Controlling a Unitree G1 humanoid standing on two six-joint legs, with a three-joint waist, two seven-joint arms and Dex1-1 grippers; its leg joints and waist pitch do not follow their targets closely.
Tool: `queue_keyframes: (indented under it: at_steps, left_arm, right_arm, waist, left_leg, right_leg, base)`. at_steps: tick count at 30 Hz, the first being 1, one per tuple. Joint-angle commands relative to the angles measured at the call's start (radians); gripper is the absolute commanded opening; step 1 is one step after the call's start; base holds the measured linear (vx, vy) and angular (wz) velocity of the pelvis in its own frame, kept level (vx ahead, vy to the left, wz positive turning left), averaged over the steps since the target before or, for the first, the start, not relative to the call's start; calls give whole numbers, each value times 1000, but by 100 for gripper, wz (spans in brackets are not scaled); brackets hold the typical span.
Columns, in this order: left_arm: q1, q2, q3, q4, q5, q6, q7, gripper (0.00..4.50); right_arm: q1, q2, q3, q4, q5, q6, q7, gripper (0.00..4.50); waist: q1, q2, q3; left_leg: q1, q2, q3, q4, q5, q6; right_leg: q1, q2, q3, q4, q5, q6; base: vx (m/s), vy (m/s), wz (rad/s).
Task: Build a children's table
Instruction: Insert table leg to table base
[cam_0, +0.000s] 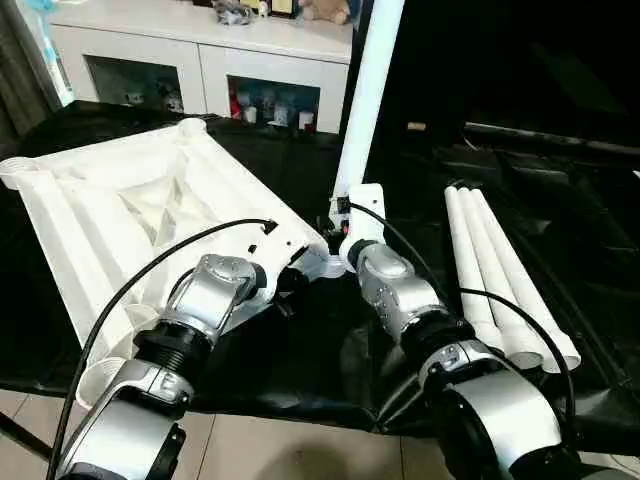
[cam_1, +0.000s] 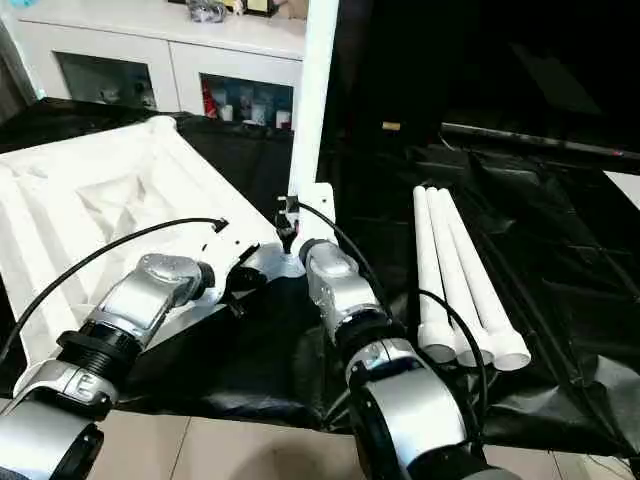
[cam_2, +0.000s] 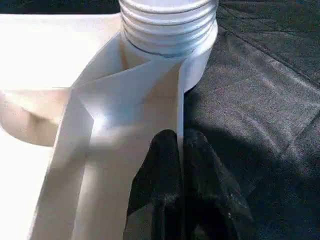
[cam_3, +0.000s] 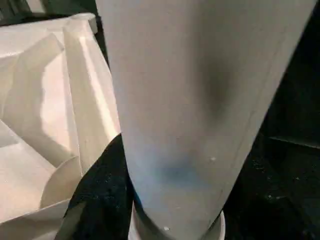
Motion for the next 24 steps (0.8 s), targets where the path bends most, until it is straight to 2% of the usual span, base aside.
queue_keyframes:
  at_steps: [1, 2, 4, 6, 8, 10, 11, 13, 14, 15, 16, 17, 19, 20, 21, 22, 24]
  left_arm:
    - [5, -1, -1, -23, -4, -18, -8, 0]
    - [5, 6, -3, -21, -1, -39, -10, 0]
    - [7, 13, -3, -22, -1, -48, -16, 0]
    - [7, 17, -4, -24, 0, -49, -19, 0]
    - [12, 37, -6, -38, 0, -59, -31, 0]
    - [13, 40, -6, -41, -1, -60, -32, 0]
    - [16, 47, -9, -47, -1, -65, -39, 0]
    - [21, 55, -12, -54, 0, -74, -48, 0]
    - [29, 68, -18, -69, 0, -85, -66, 0]
    - [29, 68, -18, -69, 0, -85, -66, 0]
    - [43, 87, -27, -93, -1, -101, -96, 0]
    - [50, 97, -32, -102, -2, -115, -114, 0]
    - [63, 120, -41, -124, -6, -137, -151, 0]
    - [78, 144, -43, -151, -11, -138, -175, 0]
    - [80, 146, -42, -154, -12, -137, -177, 0]
    - [89, 156, -39, -170, -19, -137, -190, 0]
    - [115, 177, -37, -222, -43, -138, -232, 0]
  right_arm:
    - [47, -9, -24, 111, 3, 37, 8, 224]
    - [39, -8, -30, 106, 13, 25, 37, 259]
    - [29, -10, -29, 98, 17, 15, 67, 259]
    - [24, -13, -20, 93, 11, 12, 83, 286]
    - [8, -23, 0, 58, 4, -8, 183, 305]
    - [6, -25, -3, 53, 6, -9, 200, 309]
    - [7, -33, -1, 35, 7, -12, 236, 330]
    - [12, -43, 3, 10, 7, -11, 281, 339]
    - [28, -60, 10, -44, 19, 4, 346, 354]
    - [28, -60, 10, -44, 19, 4, 346, 354]
    - [60, -88, 33, -127, 30, 28, 434, 379]
    - [79, -105, 45, -172, 34, 43, 470, 379]
    - [119, -144, 75, -266, 37, 77, 545, 391]
    - [165, -199, 109, -371, 43, 120, 632, 409]
    - [170, -205, 113, -381, 44, 124, 642, 409]
    - [193, -235, 135, -429, 43, 136, 695, 418]
    - [230, -284, 157, -506, 49, 168, 750, 424]
  waist:
    - [1, 15, -22]
    - [1, 16, -22]
    - [1, 14, -24]
    - [5, 13, -29]
    - [7, 16, -26]
    - [7, 14, -28]
    - [10, 12, -35]
    - [11, 14, -37]
    - [11, 16, -39]
    - [11, 16, -40]
    - [10, 13, -40]
    - [12, 13, -40]
    - [13, 13, -40]
    - [17, 8, -38]
    - [17, 8, -38]
    - [18, 9, -35]
    - [19, 2, -31]
  left_leg:
    - [-3, 49, -28, -87, -355, -9]
    - [-3, 50, -27, -88, -354, -10]
    - [-6, 50, -27, -87, -338, -6]
    - [-8, 53, -22, -84, -284, -3]
    - [-13, 52, -17, -83, -241, 14]
    - [-14, 51, -15, -80, -221, 20]
    - [-19, 52, -13, -76, -142, 31]
    - [-21, 51, -11, -71, -80, 46]
    - [-25, 50, -10, -66, -9, 75]
    - [-27, 50, -9, -64, 10, 85]
    - [-25, 48, -7, -61, 23, 103]
    - [-25, 48, -7, -58, 31, 125]
    - [-23, 51, -6, -58, 37, 138]
    - [-23, 50, -7, -56, 34, 147]
    - [-23, 50, -7, -56, 34, 147]
    - [-21, 53, -6, -59, 8, 141]
    - [-21, 55, -5, -63, -40, 114]
  right_leg:
    - [14, -97, 60, -111, -530, -56]
    - [14, -95, 59, -109, -517, -63]
    - [19, -97, 61, -107, -495, -72]
    - [24, -97, 64, -95, -403, -97]
    - [28, -94, 62, -89, -327, -133]
    - [32, -96, 64, -87, -314, -143]
    - [43, -95, 63, -74, -209, -169]
    - [46, -93, 62, -63, -110, -191]
    - [54, -89, 59, -50, 14, -221]
    - [56, -89, 58, -46, 50, -227]
    - [56, -88, 58, -44, 96, -240]
    - [59, -88, 57, -40, 132, -248]
    - [58, -88, 57, -40, 142, -253]
    - [64, -87, 56, -42, 132, -247]
    - [64, -87, 56, -42, 132, -247]
    - [58, -87, 56, -46, 85, -243]
    - [57, -91, 56, -55, -19, -229]
  base:
    - [0, 0, 0]
    - [0, 0, 0]
    - [0, 0, 0]
    - [0, 0, 0]
    - [0, 0, 0]
    - [0, 0, 0]
    - [0, 0, 0]
    - [0, 0, 0]
    - [0, 0, 0]
    - [0, 0, 0]
    - [0, 0, 0]
    - [0, 0, 0]
    - [0, 0, 0]
    - [0, 0, 0]
    - [0, 0, 0]
    - [0, 0, 0]
    - [0, 0, 0]
